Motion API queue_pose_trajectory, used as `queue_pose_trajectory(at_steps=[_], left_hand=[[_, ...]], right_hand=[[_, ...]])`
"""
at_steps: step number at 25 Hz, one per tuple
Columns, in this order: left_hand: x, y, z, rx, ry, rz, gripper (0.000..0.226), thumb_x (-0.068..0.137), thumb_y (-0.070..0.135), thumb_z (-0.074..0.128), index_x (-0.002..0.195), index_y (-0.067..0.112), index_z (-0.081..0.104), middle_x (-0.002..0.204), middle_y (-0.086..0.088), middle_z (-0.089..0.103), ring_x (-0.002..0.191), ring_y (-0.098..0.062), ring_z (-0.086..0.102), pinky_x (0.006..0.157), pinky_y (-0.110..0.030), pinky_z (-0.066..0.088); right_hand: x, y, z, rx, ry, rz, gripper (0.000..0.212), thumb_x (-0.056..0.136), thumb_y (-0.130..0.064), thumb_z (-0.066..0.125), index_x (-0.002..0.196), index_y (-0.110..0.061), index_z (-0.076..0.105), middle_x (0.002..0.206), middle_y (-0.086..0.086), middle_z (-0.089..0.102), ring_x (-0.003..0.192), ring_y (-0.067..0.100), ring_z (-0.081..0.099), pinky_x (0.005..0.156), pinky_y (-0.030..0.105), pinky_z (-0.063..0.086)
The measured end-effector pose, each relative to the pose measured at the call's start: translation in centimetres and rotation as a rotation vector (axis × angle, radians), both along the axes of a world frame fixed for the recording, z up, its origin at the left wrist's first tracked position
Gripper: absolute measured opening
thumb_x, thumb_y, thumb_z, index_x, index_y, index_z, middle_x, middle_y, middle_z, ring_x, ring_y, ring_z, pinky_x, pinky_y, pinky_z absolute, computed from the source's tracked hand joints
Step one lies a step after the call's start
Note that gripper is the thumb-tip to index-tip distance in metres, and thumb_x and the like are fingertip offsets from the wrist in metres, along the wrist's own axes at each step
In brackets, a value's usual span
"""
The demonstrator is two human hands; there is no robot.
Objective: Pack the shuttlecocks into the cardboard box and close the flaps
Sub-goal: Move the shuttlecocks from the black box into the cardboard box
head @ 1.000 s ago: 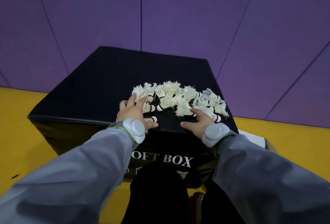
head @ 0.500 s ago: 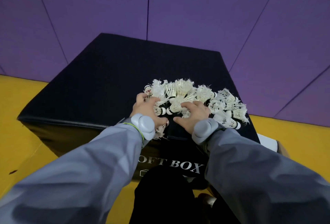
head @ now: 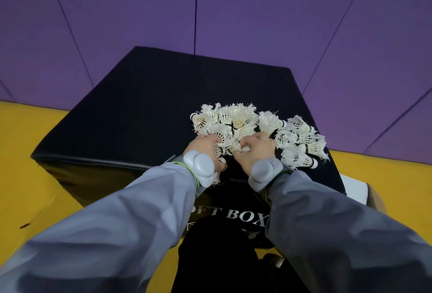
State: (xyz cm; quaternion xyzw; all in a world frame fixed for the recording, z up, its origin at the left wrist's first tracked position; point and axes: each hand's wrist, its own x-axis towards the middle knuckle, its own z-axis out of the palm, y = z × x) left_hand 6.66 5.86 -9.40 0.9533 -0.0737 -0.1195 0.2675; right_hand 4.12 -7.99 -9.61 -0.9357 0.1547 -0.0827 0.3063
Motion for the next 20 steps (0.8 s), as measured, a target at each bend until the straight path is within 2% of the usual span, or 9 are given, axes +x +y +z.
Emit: queue_pose_trajectory(at_steps=[4, 6, 8, 10, 16, 20], left_hand=[[-0.9, 0.0, 1.1, -0.022, -0.011, 0.035, 0.056, 0.068, 0.026, 0.072, 0.12, 0.027, 0.051, 0.13, -0.003, 0.046, 0.105, -0.02, 0.054, 0.072, -0.024, 0.044], [-1.2, 0.3, 1.9, -0.017, -0.016, 0.051, 0.054, 0.068, 0.026, 0.072, 0.118, 0.028, 0.052, 0.13, -0.002, 0.047, 0.105, -0.019, 0.054, 0.073, -0.025, 0.045], [-1.9, 0.2, 3.1, -0.019, -0.041, 0.064, 0.055, 0.068, 0.027, 0.073, 0.119, 0.028, 0.052, 0.129, -0.002, 0.048, 0.106, -0.019, 0.054, 0.076, -0.027, 0.048], [-2.5, 0.0, 4.4, -0.039, -0.08, 0.069, 0.055, 0.069, 0.028, 0.074, 0.12, 0.027, 0.052, 0.129, -0.002, 0.049, 0.106, -0.019, 0.055, 0.079, -0.027, 0.048], [-4.8, -2.6, 7.9, -0.084, -0.194, 0.05, 0.056, 0.069, 0.03, 0.074, 0.12, 0.027, 0.052, 0.133, -0.002, 0.046, 0.11, -0.02, 0.053, 0.079, -0.025, 0.045], [-6.2, -5.8, 9.2, -0.114, -0.25, 0.033, 0.055, 0.068, 0.032, 0.075, 0.119, 0.028, 0.054, 0.13, -0.001, 0.05, 0.109, -0.02, 0.054, 0.083, -0.025, 0.042]], right_hand=[[-1.0, -1.3, 0.9, -0.016, 0.002, 0.006, 0.014, 0.079, -0.02, 0.067, 0.092, -0.015, 0.068, 0.123, 0.002, 0.05, 0.119, 0.023, 0.037, 0.088, 0.021, 0.028], [-1.3, -2.0, 1.4, -0.023, 0.007, 0.001, 0.014, 0.079, -0.022, 0.068, 0.092, -0.016, 0.068, 0.123, 0.001, 0.051, 0.119, 0.023, 0.038, 0.093, 0.023, 0.032], [-1.8, -2.6, 2.1, -0.026, 0.002, -0.011, 0.017, 0.078, -0.025, 0.068, 0.094, -0.018, 0.068, 0.124, 0.0, 0.052, 0.119, 0.024, 0.04, 0.101, 0.032, 0.037], [-2.1, -3.1, 2.8, -0.025, -0.015, -0.024, 0.019, 0.078, -0.027, 0.069, 0.095, -0.019, 0.069, 0.123, 0.0, 0.052, 0.118, 0.024, 0.042, 0.1, 0.035, 0.039], [-3.9, -5.4, 5.3, 0.061, -0.113, -0.023, 0.016, 0.078, -0.023, 0.069, 0.092, -0.017, 0.068, 0.123, -0.002, 0.051, 0.121, 0.022, 0.039, 0.084, 0.022, 0.034], [-5.9, -8.4, 6.4, 0.121, -0.165, -0.045, 0.016, 0.077, -0.023, 0.069, 0.091, -0.015, 0.068, 0.123, -0.002, 0.052, 0.122, 0.023, 0.039, 0.09, 0.026, 0.04]])
